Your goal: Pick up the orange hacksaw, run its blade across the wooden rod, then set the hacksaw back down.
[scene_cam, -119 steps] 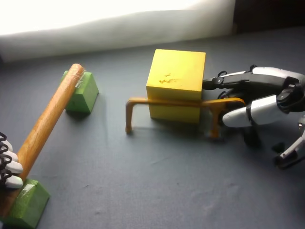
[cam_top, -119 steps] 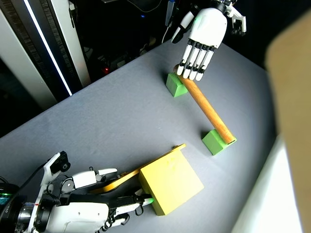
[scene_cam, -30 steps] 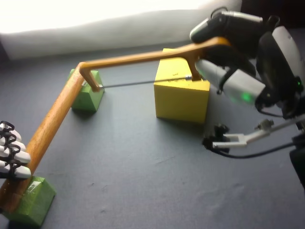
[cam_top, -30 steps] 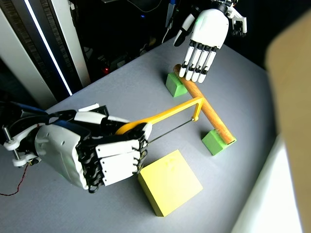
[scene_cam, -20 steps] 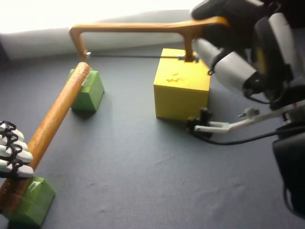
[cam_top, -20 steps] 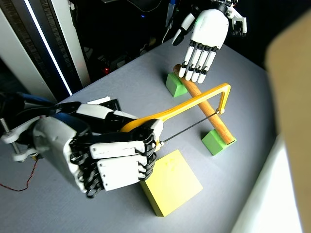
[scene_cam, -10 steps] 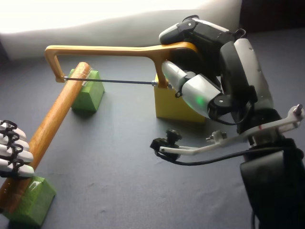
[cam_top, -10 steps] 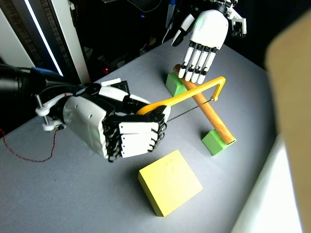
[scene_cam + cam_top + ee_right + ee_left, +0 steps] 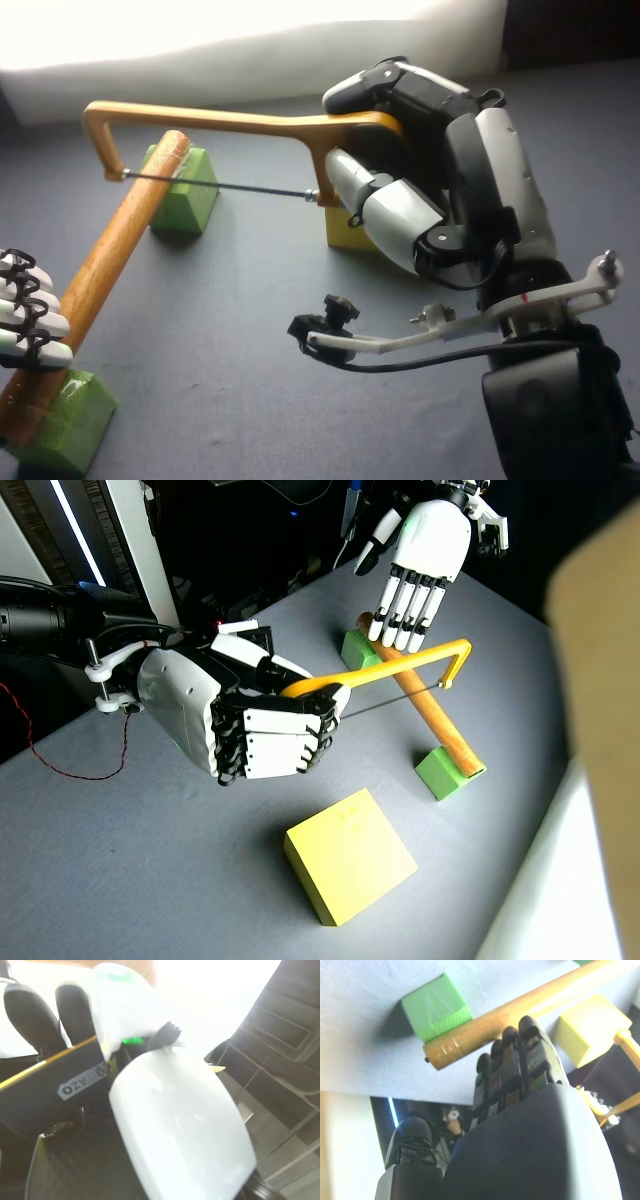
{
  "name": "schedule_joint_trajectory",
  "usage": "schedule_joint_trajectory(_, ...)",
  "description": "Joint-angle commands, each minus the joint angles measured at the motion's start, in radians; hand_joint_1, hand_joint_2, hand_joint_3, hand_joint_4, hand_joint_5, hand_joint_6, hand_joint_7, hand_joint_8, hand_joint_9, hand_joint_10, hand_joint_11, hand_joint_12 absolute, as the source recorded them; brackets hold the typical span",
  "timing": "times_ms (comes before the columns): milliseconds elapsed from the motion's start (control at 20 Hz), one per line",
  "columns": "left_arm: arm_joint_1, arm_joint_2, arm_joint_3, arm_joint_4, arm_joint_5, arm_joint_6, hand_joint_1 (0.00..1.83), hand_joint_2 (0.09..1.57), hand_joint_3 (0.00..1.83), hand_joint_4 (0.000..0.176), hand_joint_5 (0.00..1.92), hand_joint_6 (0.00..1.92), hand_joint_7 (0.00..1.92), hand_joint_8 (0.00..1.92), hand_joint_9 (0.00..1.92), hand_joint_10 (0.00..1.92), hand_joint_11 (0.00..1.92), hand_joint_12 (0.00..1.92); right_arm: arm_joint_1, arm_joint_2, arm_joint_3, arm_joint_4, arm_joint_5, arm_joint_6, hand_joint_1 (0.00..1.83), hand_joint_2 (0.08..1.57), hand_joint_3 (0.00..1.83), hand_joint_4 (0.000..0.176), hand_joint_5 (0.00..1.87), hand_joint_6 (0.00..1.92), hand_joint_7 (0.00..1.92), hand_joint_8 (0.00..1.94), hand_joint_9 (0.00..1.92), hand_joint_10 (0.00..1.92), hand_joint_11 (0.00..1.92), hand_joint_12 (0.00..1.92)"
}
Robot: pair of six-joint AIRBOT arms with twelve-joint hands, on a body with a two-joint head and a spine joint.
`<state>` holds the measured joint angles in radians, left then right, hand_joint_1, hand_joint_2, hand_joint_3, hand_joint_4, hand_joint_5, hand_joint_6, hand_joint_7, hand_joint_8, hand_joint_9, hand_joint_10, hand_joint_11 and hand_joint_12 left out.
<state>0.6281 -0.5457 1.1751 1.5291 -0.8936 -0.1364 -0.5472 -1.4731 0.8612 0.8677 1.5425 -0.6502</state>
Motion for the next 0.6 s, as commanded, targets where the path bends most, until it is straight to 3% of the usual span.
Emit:
schedule_joint_trajectory(0, -0.009, 0.002, 0.005, -0.053, -0.023, 0.000, 0.04, 1.23, 0.00, 0.000, 0.17, 0.00, 0.16, 0.00, 0.14, 0.00, 0.00, 0.35, 0.012, 0.005, -0.003, -0.101, 0.042, 0.024, 1.36, 1.19, 0.00, 0.000, 0.72, 1.09, 0.80, 1.30, 0.89, 1.39, 0.93, 1.37)
schedule_joint_trajectory(200, -0.007, 0.002, 0.003, -0.053, -0.020, -0.001, 0.02, 1.22, 0.00, 0.000, 0.16, 0.00, 0.14, 0.00, 0.13, 0.00, 0.00, 0.33, 0.042, 0.020, -0.004, -0.099, -0.025, -0.015, 1.36, 1.18, 0.00, 0.000, 0.73, 1.09, 0.82, 1.27, 0.91, 1.38, 0.95, 1.38)
schedule_joint_trajectory(350, -0.007, 0.002, 0.002, -0.053, -0.020, -0.001, 0.00, 1.23, 0.00, 0.000, 0.16, 0.00, 0.14, 0.00, 0.13, 0.00, 0.00, 0.36, 0.055, 0.041, -0.008, -0.099, -0.051, -0.055, 1.38, 1.12, 0.00, 0.000, 0.83, 0.92, 0.94, 1.11, 1.05, 1.22, 0.99, 1.35)
schedule_joint_trajectory(550, -0.007, 0.002, 0.002, -0.053, -0.019, -0.001, 0.00, 1.23, 0.00, 0.000, 0.15, 0.00, 0.13, 0.00, 0.11, 0.00, 0.00, 0.33, 0.058, 0.048, -0.017, -0.079, -0.044, -0.116, 1.37, 1.17, 0.00, 0.000, 0.74, 1.09, 0.85, 1.22, 0.94, 1.31, 0.95, 1.33)
